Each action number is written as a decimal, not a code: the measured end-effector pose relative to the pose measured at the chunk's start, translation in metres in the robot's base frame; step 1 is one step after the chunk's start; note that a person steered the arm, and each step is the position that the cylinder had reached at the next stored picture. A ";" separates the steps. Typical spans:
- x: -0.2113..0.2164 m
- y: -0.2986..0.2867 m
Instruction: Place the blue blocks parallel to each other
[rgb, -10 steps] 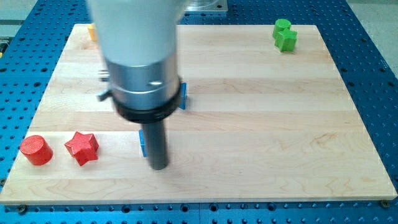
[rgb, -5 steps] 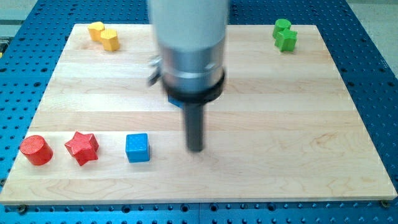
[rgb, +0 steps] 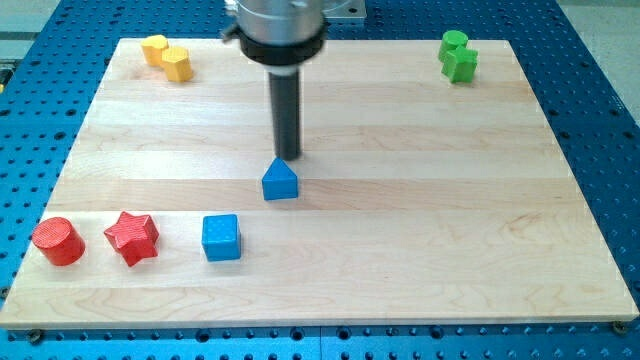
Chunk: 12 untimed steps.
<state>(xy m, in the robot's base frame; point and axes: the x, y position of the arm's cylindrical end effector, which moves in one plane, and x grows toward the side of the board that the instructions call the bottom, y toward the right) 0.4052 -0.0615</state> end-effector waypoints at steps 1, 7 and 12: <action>0.046 -0.028; 0.097 0.122; 0.122 0.074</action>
<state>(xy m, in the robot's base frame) 0.5274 0.0121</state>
